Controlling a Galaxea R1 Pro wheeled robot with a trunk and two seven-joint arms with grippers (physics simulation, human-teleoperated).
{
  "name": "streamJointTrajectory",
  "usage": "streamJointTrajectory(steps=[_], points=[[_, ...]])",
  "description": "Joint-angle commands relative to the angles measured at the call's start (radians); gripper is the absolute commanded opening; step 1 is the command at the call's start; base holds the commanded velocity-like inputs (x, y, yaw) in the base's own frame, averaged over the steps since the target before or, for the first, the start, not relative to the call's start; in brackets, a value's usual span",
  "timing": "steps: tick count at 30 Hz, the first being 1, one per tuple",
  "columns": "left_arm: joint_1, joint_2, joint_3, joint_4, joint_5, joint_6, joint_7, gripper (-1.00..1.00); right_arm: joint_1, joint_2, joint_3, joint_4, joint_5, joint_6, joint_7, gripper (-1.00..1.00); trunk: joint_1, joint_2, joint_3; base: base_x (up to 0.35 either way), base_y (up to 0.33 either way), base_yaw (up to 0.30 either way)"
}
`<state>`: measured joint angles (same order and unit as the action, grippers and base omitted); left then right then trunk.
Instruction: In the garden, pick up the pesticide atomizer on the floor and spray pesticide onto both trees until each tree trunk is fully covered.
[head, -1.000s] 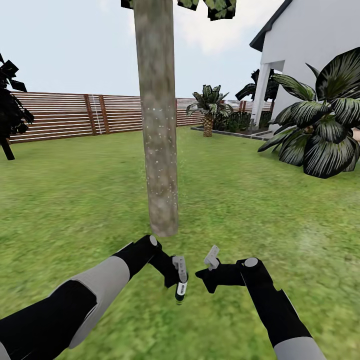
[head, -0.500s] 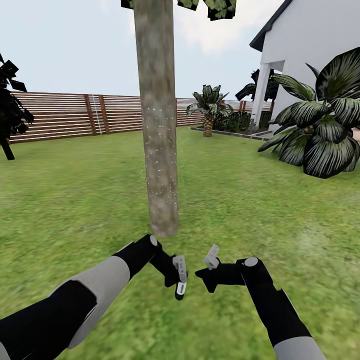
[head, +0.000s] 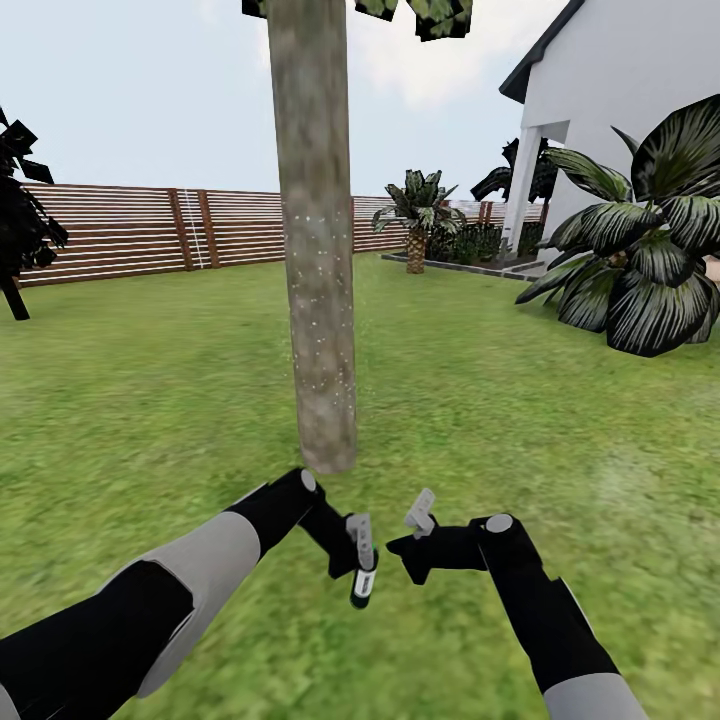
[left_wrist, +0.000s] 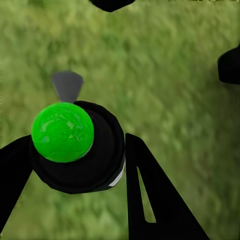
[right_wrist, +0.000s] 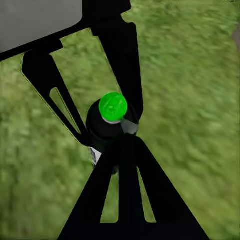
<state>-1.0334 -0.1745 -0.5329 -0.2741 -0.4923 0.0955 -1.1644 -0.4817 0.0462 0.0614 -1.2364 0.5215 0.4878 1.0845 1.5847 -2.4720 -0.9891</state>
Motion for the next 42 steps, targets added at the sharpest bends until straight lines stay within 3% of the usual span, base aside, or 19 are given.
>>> streamJointTrajectory(steps=[1,8,14,42], points=[[0.000,0.000,-0.001,-0.008,0.000,0.001,0.000,-1.00,0.000,0.002,0.000,0.000,0.000,0.000,0.000,-1.00,0.000,0.000,0.000,0.000,0.000,0.000],[0.000,0.000,-0.001,-0.018,0.000,0.000,-0.003,-1.00,0.000,0.006,0.000,-0.002,0.000,0.000,0.000,-1.00,0.000,0.000,0.000,0.000,0.000,0.000],[0.001,0.000,-0.002,-0.020,0.000,-0.002,-0.054,-1.00,0.000,0.006,0.000,-0.002,0.001,0.000,0.000,-1.00,0.000,0.000,0.000,0.000,0.000,0.000],[0.020,0.000,-0.002,-0.049,0.003,-0.015,-0.058,-1.00,0.000,0.007,0.000,-0.005,0.000,0.000,0.000,-1.00,0.000,0.000,0.000,0.000,0.000,0.000]])
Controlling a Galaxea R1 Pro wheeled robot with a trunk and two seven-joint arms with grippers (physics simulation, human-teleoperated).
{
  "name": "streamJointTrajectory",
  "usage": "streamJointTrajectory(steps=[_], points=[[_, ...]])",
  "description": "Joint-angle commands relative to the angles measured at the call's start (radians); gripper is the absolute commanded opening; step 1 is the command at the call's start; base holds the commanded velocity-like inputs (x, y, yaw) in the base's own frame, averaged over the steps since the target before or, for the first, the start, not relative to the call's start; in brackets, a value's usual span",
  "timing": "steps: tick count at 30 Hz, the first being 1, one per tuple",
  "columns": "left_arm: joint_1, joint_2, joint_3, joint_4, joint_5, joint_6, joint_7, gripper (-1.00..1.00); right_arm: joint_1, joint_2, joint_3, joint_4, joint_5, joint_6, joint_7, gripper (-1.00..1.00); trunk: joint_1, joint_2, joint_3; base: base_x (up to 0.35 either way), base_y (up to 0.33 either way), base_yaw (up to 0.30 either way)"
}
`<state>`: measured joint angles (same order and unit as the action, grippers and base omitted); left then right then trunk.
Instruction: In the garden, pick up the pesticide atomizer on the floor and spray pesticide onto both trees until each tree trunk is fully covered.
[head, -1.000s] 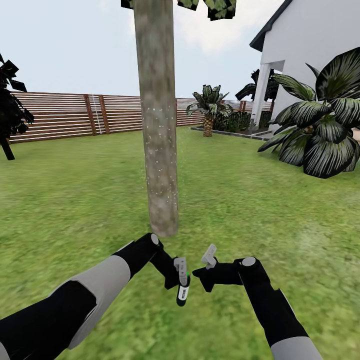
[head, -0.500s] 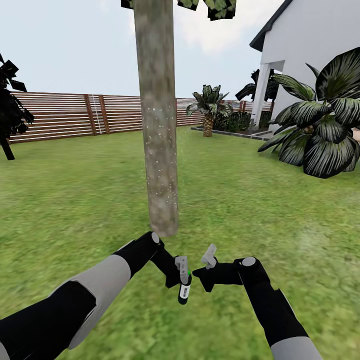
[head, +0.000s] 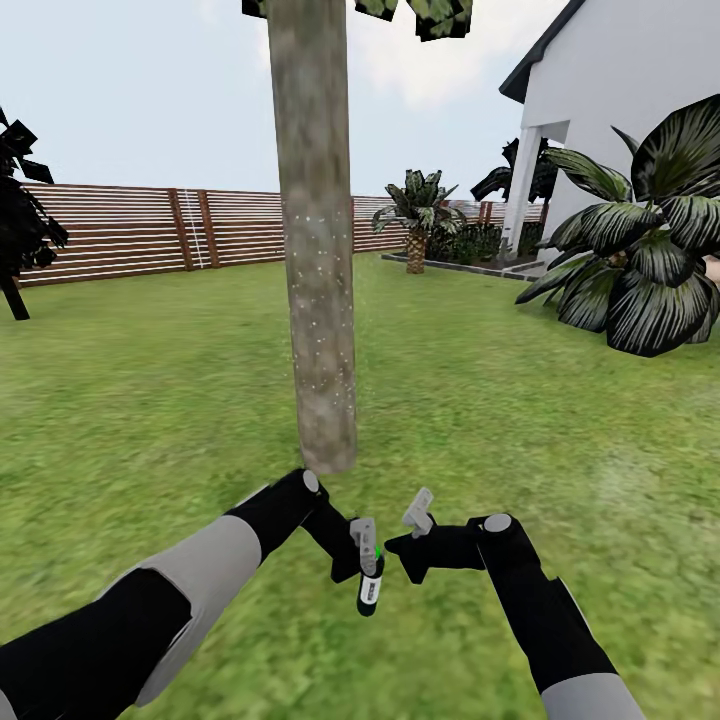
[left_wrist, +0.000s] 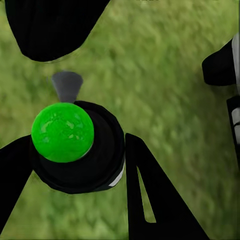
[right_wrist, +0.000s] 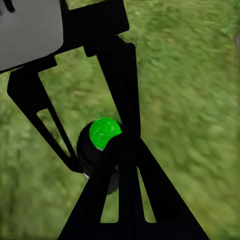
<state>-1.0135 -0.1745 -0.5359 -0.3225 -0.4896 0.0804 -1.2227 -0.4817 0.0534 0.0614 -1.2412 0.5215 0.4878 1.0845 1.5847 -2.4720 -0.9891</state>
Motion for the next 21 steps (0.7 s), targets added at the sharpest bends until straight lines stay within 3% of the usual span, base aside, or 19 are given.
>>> streamJointTrajectory(steps=[1,21], points=[[0.002,0.000,0.001,-0.001,0.000,-0.005,0.000,-1.00,0.000,0.000,0.000,-0.005,0.000,0.000,0.000,-1.00,0.000,0.000,0.000,0.000,0.000,0.000],[0.005,0.000,0.001,-0.064,0.007,-0.010,-0.014,-1.00,0.000,0.000,0.000,-0.013,0.000,0.000,0.000,-1.00,0.000,0.000,0.000,0.000,0.000,0.000]])
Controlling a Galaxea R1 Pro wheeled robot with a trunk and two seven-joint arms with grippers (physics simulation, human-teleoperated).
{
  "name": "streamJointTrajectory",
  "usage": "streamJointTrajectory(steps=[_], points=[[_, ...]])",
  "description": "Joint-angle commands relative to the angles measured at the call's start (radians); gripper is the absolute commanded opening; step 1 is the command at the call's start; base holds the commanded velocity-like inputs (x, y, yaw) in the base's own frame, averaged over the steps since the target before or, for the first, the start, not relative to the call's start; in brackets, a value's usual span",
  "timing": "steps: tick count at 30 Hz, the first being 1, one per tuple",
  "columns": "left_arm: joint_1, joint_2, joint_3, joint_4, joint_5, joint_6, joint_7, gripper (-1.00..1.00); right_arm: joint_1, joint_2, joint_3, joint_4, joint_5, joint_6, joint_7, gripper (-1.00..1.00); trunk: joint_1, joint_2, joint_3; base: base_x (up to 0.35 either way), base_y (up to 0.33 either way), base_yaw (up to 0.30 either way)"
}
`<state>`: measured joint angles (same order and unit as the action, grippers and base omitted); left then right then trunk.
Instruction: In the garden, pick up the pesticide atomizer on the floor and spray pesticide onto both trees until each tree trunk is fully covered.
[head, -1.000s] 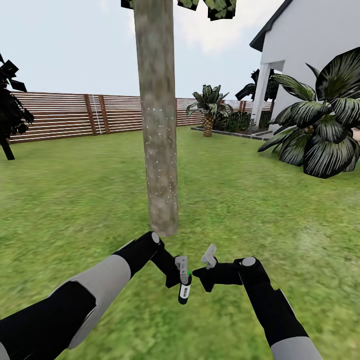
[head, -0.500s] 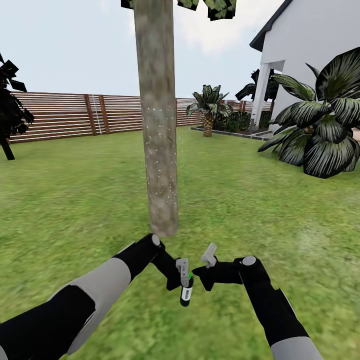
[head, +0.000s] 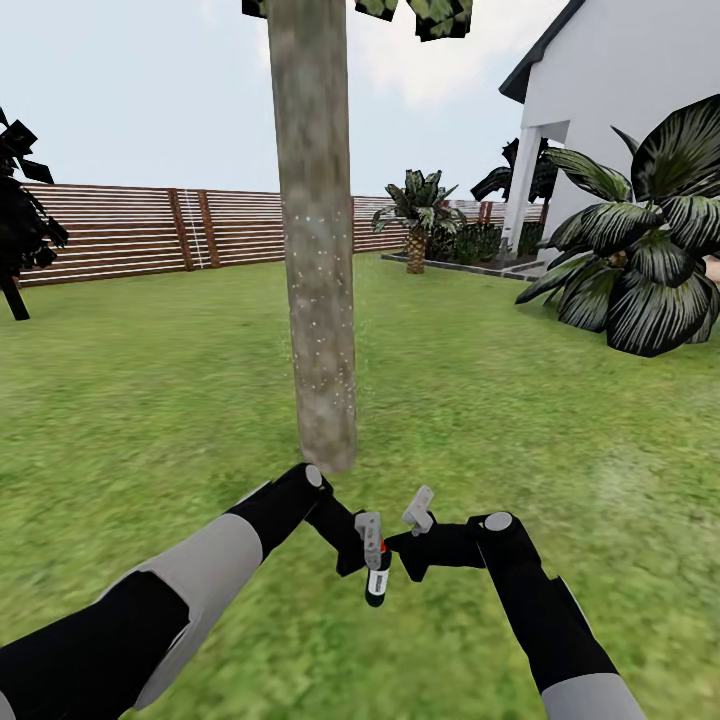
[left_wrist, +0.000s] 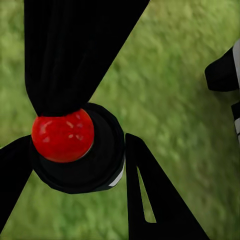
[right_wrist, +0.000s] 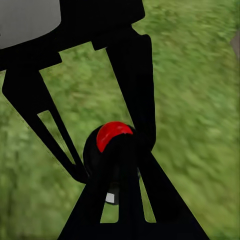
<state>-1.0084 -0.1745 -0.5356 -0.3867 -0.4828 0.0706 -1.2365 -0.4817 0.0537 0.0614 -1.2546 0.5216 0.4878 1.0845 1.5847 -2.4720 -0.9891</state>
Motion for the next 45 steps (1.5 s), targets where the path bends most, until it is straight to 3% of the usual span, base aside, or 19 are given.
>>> streamJointTrajectory(steps=[1,12,13,14,15,18,21,25,26,27,29,31,33,35,37,38,41,43,45], points=[[0.000,0.000,0.000,0.002,0.001,0.000,0.000,-1.00,0.000,0.000,0.000,0.000,0.000,0.000,0.000,-1.00,0.000,0.000,0.000,0.000,0.000,0.000],[0.000,0.000,-0.001,0.074,-0.011,0.005,0.003,-1.00,0.000,-0.002,0.000,0.001,0.000,0.000,0.000,-1.00,0.000,0.000,0.000,0.000,0.000,0.000],[-0.001,0.000,-0.001,0.074,-0.019,0.006,0.003,-1.00,0.000,-0.002,0.000,0.001,0.000,0.000,0.000,-1.00,0.000,0.000,0.000,0.000,0.000,0.000],[0.000,0.000,0.000,0.077,-0.063,0.006,0.004,-1.00,0.000,-0.002,0.000,0.001,0.000,0.000,0.000,-1.00,0.000,0.000,0.000,0.000,0.000,0.000],[0.000,0.027,0.001,0.083,-0.093,0.007,0.006,-1.00,0.000,-0.003,0.000,0.001,0.000,-0.001,0.000,-1.00,0.000,0.000,0.000,0.000,0.000,0.000],[0.000,0.121,0.009,0.090,-0.106,0.008,0.025,-1.00,0.000,-0.005,-0.001,0.004,0.002,-0.001,-0.003,-1.00,0.000,0.000,0.000,0.000,0.000,0.000],[0.001,0.184,0.038,0.141,-0.058,0.007,0.118,-1.00,0.000,-0.005,-0.003,0.010,0.003,-0.006,-0.009,-1.00,0.000,0.000,0.000,0.000,0.000,0.000],[0.001,0.221,0.067,0.271,0.117,0.006,0.350,-1.00,0.002,-0.012,-0.013,0.104,0.004,-0.011,-0.015,-1.00,0.000,0.000,0.000,0.000,0.000,0.000],[0.001,0.227,0.068,0.301,0.180,0.005,0.390,-1.00,0.002,-0.013,-0.021,0.167,0.003,-0.012,-0.020,1.00,0.000,0.000,0.000,0.000,0.000,0.000],[0.001,0.230,0.068,0.320,0.239,0.005,0.420,-1.00,0.003,-0.014,-0.052,0.220,0.003,-0.013,-0.034,1.00,0.000,0.000,0.000,0.000,0.000,0.000],[0.002,0.234,0.068,0.349,0.406,0.004,0.528,-1.00,0.005,-0.030,-0.234,0.342,0.003,-0.039,-0.102,1.00,0.000,0.000,0.000,0.000,0.000,0.000],[0.048,0.233,0.067,0.359,0.587,0.001,0.713,-1.00,0.008,-0.067,-0.503,0.414,0.004,-0.147,-0.141,1.00,0.000,0.000,0.000,0.000,0.000,0.000],[0.090,0.230,0.066,0.362,0.748,-0.033,0.864,-1.00,0.011,-0.079,-0.700,0.434,0.004,-0.245,-0.154,1.00,0.000,0.000,0.000,0.000,0.000,0.000],[0.130,0.231,0.066,0.363,0.867,-0.091,0.937,-1.00,0.011,-0.081,-0.827,0.438,0.005,-0.320,-0.199,1.00,0.000,0.000,0.000,0.000,0.000,0.000],[0.171,0.230,0.066,0.363,0.986,-0.132,1.027,-1.00,0.012,-0.082,-0.957,0.440,0.005,-0.411,-0.359,1.00,0.000,0.000,0.000,0.000,0.000,0.000],[0.182,0.230,0.066,0.364,1.022,-0.149,1.070,-1.00,0.012,-0.082,-0.989,0.441,0.005,-0.433,-0.444,1.00,0.000,0.000,0.000,0.000,0.000,0.000],[0.239,0.227,0.066,0.364,1.054,-0.231,1.193,-1.00,0.012,-0.081,-1.018,0.450,0.003,-0.452,-0.555,1.00,0.000,0.000,0.000,0.000,0.000,0.000],[0.265,0.226,0.066,0.364,1.061,-0.273,1.354,-1.00,0.012,-0.082,-1.025,0.456,0.003,-0.456,-0.580,1.00,0.000,0.000,0.000,0.000,0.000,0.000],[0.271,0.225,0.066,0.364,1.063,-0.281,1.413,-1.00,0.012,-0.083,-1.026,0.458,0.003,-0.457,-0.586,1.00,0.000,0.000,0.000,0.000,0.000,0.000]])
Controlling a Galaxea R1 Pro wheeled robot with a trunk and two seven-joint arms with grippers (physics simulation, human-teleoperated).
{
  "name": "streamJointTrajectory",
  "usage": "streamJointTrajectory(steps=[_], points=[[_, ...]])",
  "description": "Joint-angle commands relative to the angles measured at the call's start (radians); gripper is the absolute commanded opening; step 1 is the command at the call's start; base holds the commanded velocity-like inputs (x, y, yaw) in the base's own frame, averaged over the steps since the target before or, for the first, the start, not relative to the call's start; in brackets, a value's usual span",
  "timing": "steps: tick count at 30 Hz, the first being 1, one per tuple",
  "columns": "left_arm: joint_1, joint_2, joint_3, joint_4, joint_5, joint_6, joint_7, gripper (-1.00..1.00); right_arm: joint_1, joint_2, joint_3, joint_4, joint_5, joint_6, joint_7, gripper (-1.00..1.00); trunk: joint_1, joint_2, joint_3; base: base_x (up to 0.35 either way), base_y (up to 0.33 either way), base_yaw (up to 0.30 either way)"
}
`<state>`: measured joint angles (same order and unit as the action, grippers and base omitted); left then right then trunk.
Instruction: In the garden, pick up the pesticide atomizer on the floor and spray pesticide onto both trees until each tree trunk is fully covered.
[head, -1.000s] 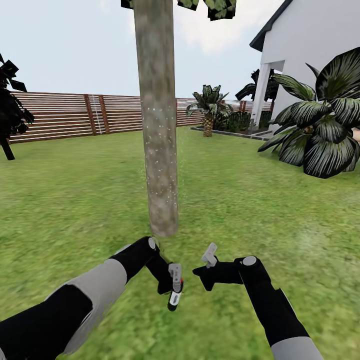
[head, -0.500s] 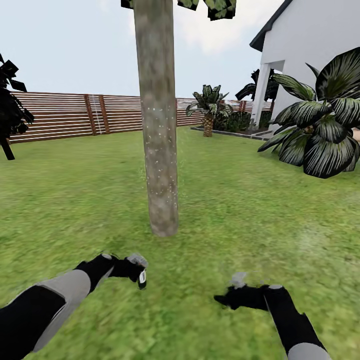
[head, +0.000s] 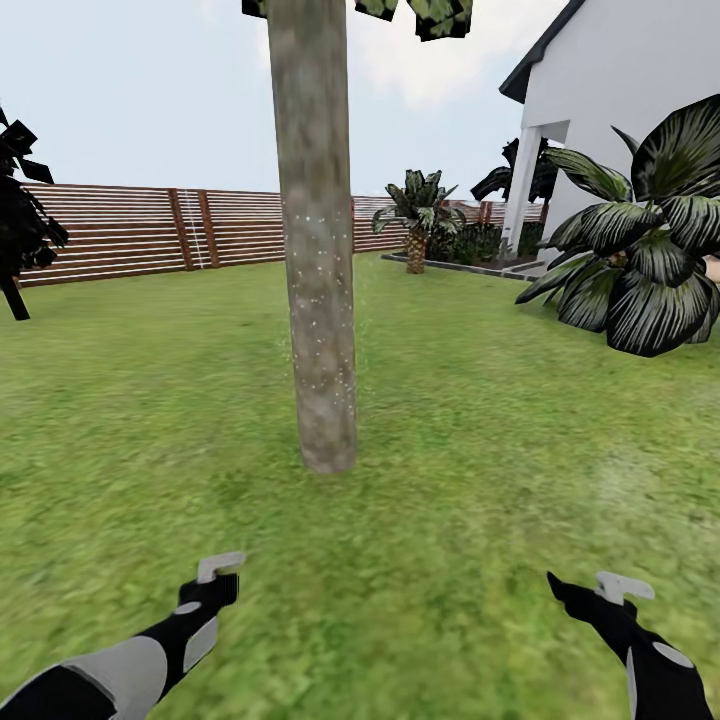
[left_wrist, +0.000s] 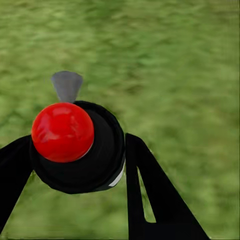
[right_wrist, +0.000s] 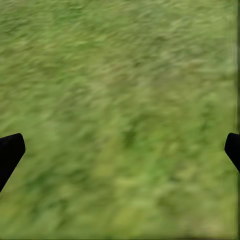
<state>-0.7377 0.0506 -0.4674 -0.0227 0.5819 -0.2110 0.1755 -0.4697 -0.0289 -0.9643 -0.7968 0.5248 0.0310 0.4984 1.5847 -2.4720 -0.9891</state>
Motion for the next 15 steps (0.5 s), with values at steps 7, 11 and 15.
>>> streamJointTrajectory(steps=[7,11,15], points=[[0.003,-0.025,-0.003,-0.002,-0.003,-0.001,0.027,-1.00,-0.001,0.000,-0.031,0.049,0.000,0.000,-0.003,1.00,0.000,0.000,0.000,0.000,0.000,0.026],[0.003,-0.052,-0.003,-0.002,-0.005,-0.001,0.026,-1.00,0.000,0.000,-0.066,0.058,0.000,0.000,-0.004,1.00,0.000,0.000,0.000,0.000,0.000,0.230],[0.004,-0.055,-0.003,-0.002,-0.005,-0.002,0.026,-1.00,0.000,0.000,-0.071,0.059,0.000,0.000,-0.004,1.00,0.000,0.000,0.000,0.000,0.000,0.257]])
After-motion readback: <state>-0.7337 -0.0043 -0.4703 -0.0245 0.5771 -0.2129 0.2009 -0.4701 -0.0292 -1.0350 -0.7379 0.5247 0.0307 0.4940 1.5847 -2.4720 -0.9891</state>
